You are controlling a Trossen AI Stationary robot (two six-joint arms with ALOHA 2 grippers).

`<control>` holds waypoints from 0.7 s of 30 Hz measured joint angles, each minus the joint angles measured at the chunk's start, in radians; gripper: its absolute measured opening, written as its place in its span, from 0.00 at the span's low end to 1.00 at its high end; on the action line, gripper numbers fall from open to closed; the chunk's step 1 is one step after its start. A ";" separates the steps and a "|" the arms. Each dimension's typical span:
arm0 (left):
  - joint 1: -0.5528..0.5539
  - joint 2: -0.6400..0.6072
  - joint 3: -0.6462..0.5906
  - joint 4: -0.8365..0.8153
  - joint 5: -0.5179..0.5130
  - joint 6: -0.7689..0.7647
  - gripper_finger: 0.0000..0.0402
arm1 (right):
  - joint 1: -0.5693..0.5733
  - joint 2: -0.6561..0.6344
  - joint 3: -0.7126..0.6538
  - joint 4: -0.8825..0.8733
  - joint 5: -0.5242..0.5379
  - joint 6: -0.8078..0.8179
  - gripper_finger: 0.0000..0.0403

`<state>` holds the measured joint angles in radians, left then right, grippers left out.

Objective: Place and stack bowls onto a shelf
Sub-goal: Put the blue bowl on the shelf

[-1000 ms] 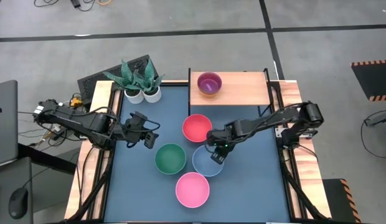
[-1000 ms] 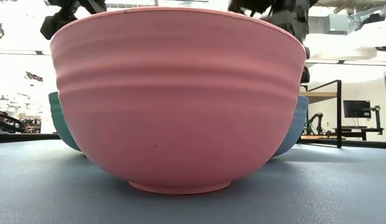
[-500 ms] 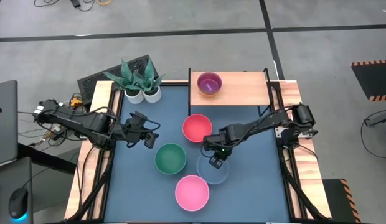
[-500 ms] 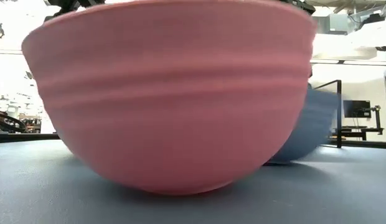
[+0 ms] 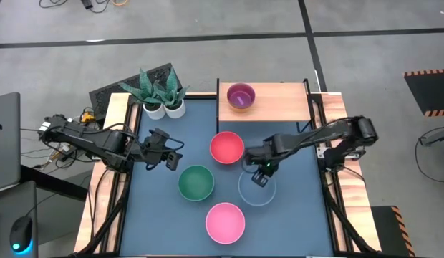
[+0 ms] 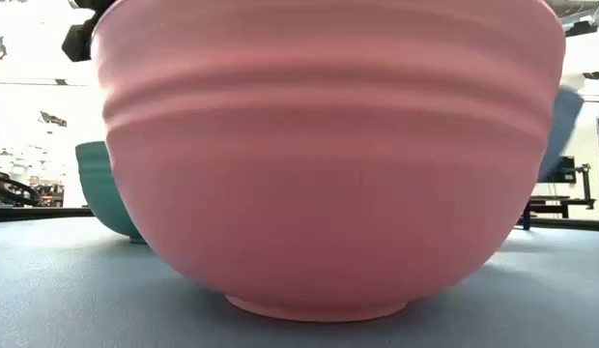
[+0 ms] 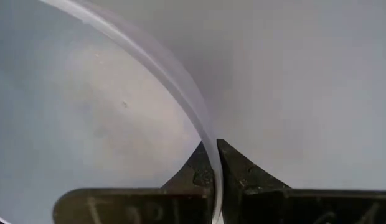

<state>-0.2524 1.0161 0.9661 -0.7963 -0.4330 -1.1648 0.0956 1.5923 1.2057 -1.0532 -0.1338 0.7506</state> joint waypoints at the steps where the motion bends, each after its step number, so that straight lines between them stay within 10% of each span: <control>1: 0.000 0.000 0.000 0.000 -0.003 0.000 0.52 | -0.013 -0.033 0.000 -0.019 0.000 0.000 0.06; 21: 0.000 0.000 0.000 0.000 -0.046 -0.008 0.52 | -0.509 -0.435 0.303 -0.114 -0.017 -0.128 0.06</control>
<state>-0.2527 1.0161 0.9661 -0.7963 -0.4785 -1.1729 -0.4139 1.1575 1.5091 -1.1670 -0.1513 0.6231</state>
